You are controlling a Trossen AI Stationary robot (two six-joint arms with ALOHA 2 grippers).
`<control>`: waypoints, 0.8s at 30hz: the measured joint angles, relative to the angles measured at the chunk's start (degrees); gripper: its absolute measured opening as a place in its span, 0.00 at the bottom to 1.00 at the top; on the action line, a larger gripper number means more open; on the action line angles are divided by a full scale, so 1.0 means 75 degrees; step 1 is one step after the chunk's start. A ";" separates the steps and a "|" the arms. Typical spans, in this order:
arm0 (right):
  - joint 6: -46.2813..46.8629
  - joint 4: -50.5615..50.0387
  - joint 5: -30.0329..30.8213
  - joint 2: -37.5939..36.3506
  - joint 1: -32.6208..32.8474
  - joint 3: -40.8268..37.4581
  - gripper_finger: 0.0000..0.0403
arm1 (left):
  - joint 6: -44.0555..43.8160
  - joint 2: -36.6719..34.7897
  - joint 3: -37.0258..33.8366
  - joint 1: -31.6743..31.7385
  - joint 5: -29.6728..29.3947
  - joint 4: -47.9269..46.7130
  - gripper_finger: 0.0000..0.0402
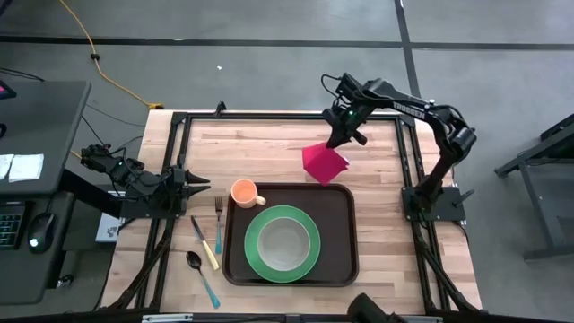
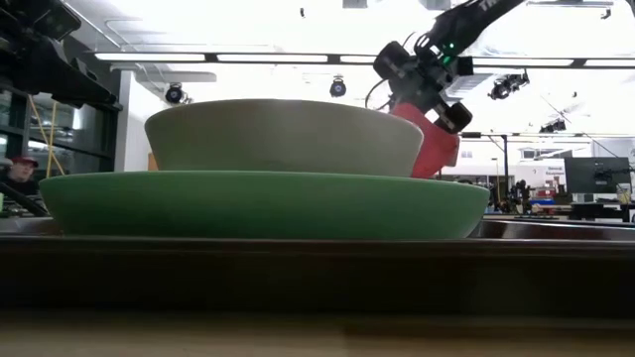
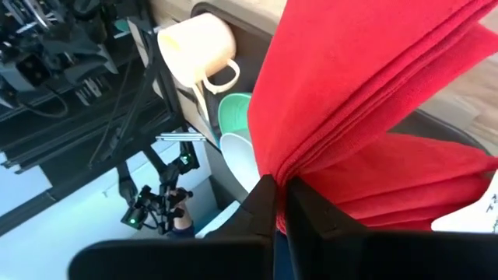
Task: Set up tray
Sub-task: Put the red table napkin on the black serving tray to the right of the green plate
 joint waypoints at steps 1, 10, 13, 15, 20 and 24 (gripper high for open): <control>0.0013 -0.0003 0.0014 -0.0017 0.0055 0.0000 0.00 | 0.0000 0.0000 0.0000 0.0000 -0.0003 0.0003 0.27; 0.0045 0.0000 0.0198 -0.0030 0.0464 0.0000 0.00 | -0.0003 0.0000 0.0000 -0.0002 0.0046 0.0039 0.27; 0.0047 -0.0016 0.0403 -0.0059 0.0552 0.0000 0.00 | -0.0006 0.0002 0.0000 -0.0002 0.0174 0.0052 0.27; 0.0043 -0.0055 0.0557 -0.0099 0.0629 0.0000 0.00 | -0.0009 0.0000 0.0000 0.0000 0.0195 0.0055 0.27; 0.0018 -0.0152 0.0795 -0.0306 0.0750 0.0000 0.00 | -0.0029 0.0001 0.0000 -0.0003 0.0222 0.0064 0.27; 0.0057 -0.0238 0.1028 -0.0516 0.0819 0.0000 0.00 | -0.0029 0.0000 0.0000 0.0000 0.0227 0.0111 0.27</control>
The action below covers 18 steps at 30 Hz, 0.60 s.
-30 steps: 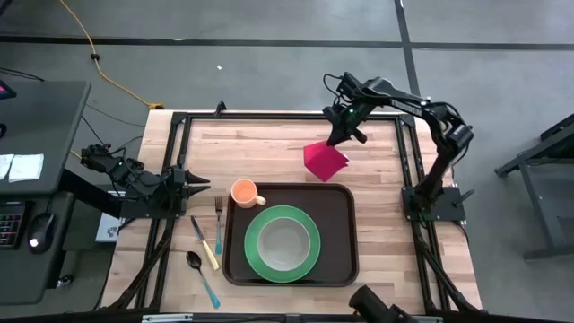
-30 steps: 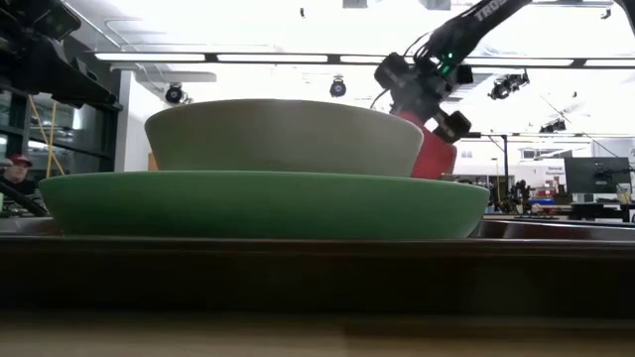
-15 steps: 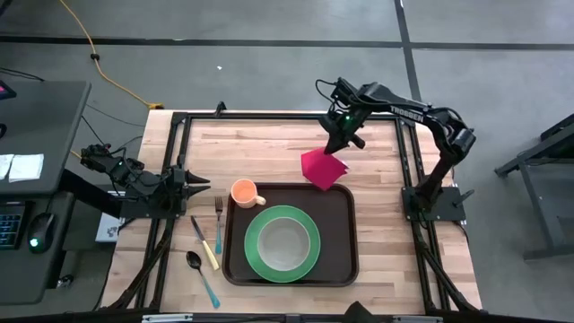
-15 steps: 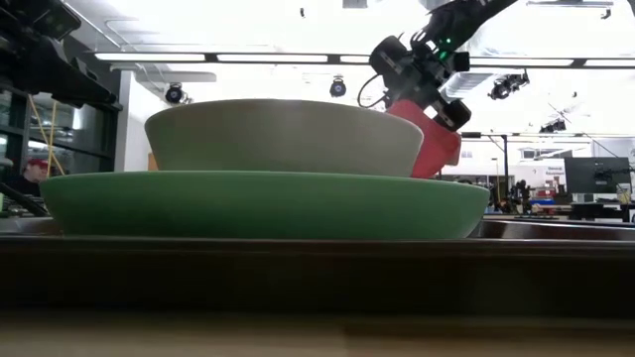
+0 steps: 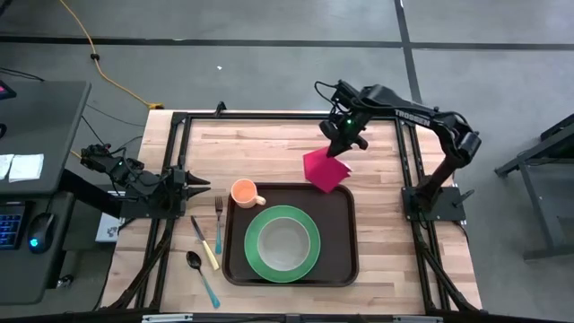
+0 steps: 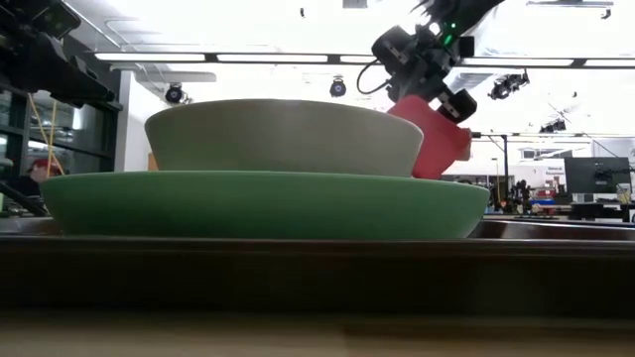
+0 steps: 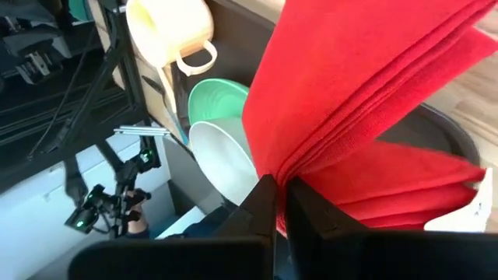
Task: Set up tray
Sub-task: Put the red table napkin on the black serving tray to the right of the green plate
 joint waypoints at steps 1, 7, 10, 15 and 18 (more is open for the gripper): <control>0.0024 -0.0023 0.0058 -0.0052 0.0023 0.0000 0.00 | -0.0003 0.0003 0.0000 0.0000 0.0000 0.0000 0.27; 0.0229 -0.0077 0.0189 -0.0351 0.0221 0.0000 0.00 | -0.0003 0.0003 0.0000 0.0000 0.0003 0.0004 0.27; 0.0322 -0.0097 0.0321 -0.0463 0.0345 0.0000 0.00 | -0.0003 0.0002 0.0000 0.0000 0.0003 0.0006 0.27; 0.0450 -0.0254 0.0474 -0.0575 0.0595 0.0000 0.00 | -0.0003 0.0000 0.0000 0.0000 0.0003 0.0009 0.27; 0.0504 -0.0342 0.0589 -0.0607 0.0763 0.0000 0.00 | -0.0006 0.0000 0.0000 -0.0001 0.0003 0.0009 0.27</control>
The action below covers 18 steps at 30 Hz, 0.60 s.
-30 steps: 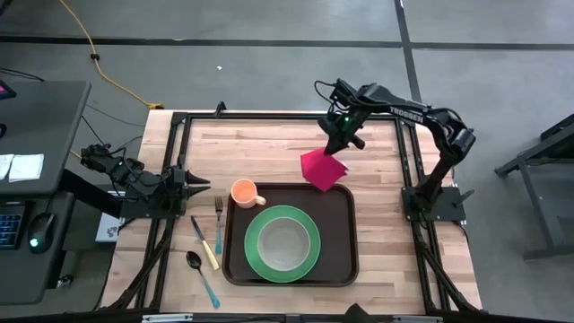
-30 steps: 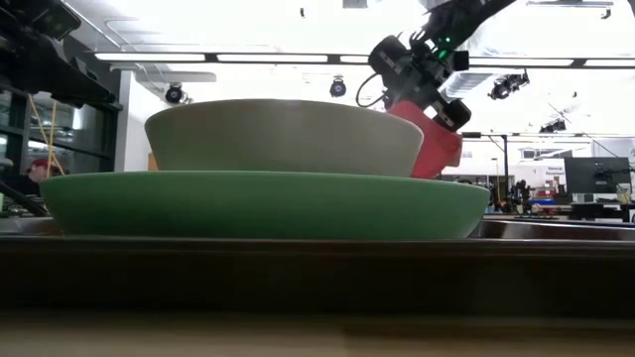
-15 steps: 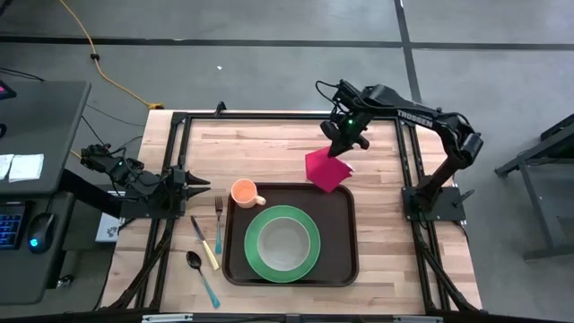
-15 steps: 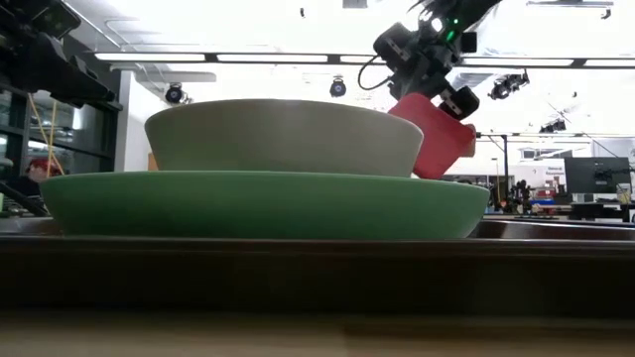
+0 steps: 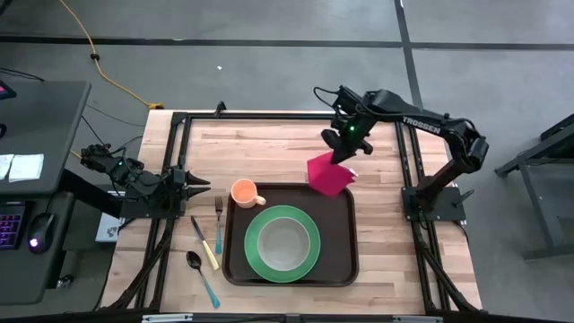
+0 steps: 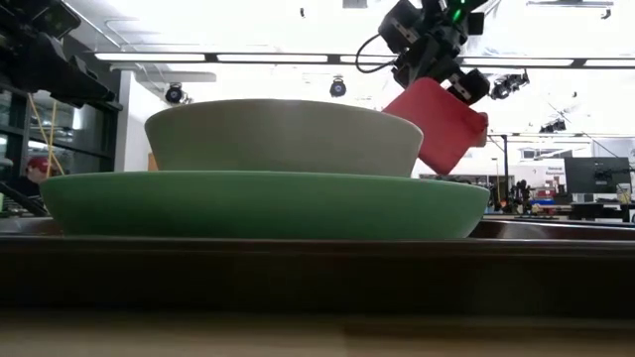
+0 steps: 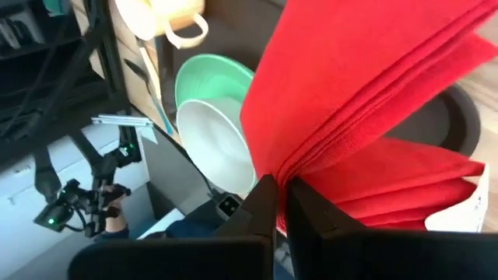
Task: Set up tray
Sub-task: Put the red table napkin on the black serving tray to the right of the green plate
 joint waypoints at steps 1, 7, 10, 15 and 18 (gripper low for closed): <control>0.0040 -0.0032 0.0019 0.0000 0.0058 0.0000 0.00 | 0.0000 0.0000 0.0000 0.0001 0.0000 0.0000 0.27; 0.0084 -0.0101 0.0278 -0.0093 0.0390 0.0000 0.00 | -0.0100 0.0000 0.0000 0.0001 0.0002 0.0000 0.27; 0.0133 -0.0128 0.0393 -0.0219 0.0508 0.0000 0.00 | -0.0109 0.0000 0.0000 0.0001 0.0003 -0.0003 0.27; 0.0328 -0.0270 0.0711 -0.0480 0.0642 -0.0003 0.00 | -0.0108 0.0001 0.0000 -0.0001 0.0003 -0.0003 0.27; 0.0554 -0.0283 0.0824 -0.0641 0.0733 -0.0003 0.00 | -0.0111 0.0000 0.0000 -0.0001 0.0003 -0.0003 0.27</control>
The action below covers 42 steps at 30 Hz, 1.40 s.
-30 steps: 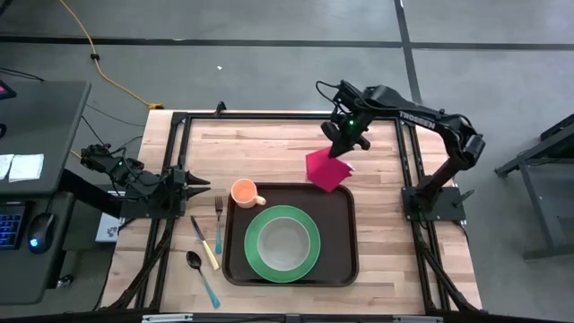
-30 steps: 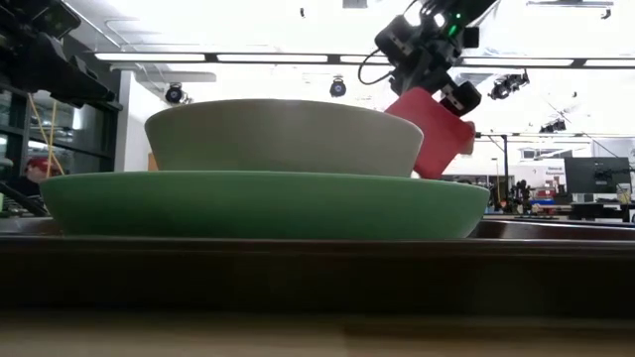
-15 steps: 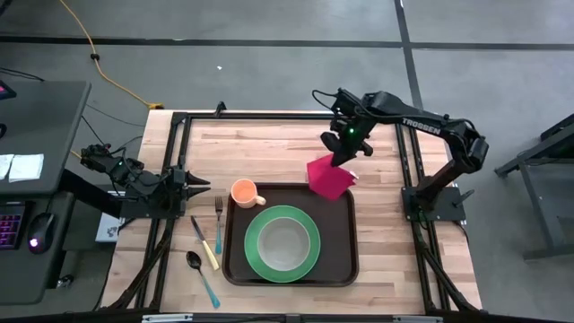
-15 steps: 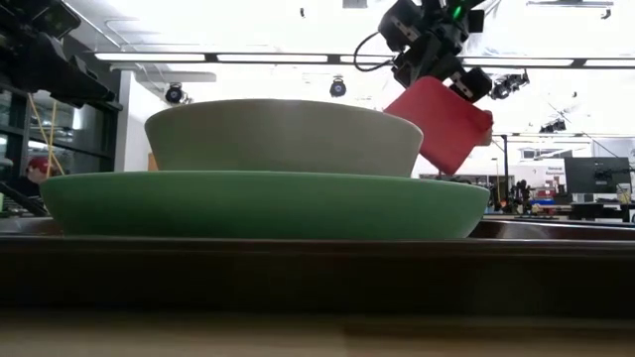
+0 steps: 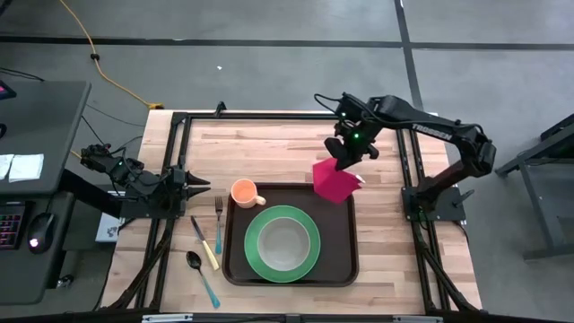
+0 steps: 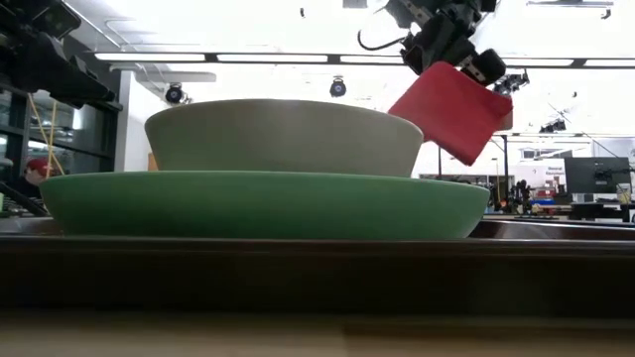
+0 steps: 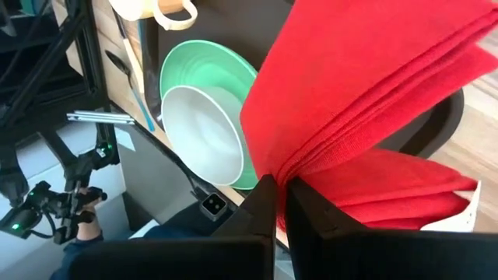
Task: Set up tray
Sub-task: Put the red table napkin on the black serving tray to the right of the green plate
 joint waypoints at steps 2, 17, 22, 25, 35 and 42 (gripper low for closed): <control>0.0125 -0.0003 0.0051 -0.0116 0.0072 0.0000 0.00 | -0.0008 0.0000 0.0000 0.0001 0.0000 0.0000 0.27; 0.0730 -0.0312 0.0547 -0.0469 0.0906 0.0000 0.00 | -0.0060 0.0002 0.0000 0.0000 0.0000 0.0061 0.27; 0.0873 -0.0315 0.0768 -0.0469 0.1102 0.0000 0.00 | -0.0061 0.0000 0.0000 -0.0001 0.0000 0.0073 0.27; 0.0902 -0.0312 0.0773 -0.0469 0.1190 0.0000 0.00 | -0.0061 0.0000 0.0000 0.0001 0.0000 0.0073 0.27; 0.1081 -0.0314 0.0993 -0.0469 0.1383 0.0000 0.00 | -0.0131 0.0000 0.0000 -0.0001 0.0204 0.0073 0.27; 0.1336 -0.0312 0.1176 -0.0469 0.1667 -0.0003 0.00 | -0.0143 0.0000 0.0000 0.0001 0.0210 0.0073 0.27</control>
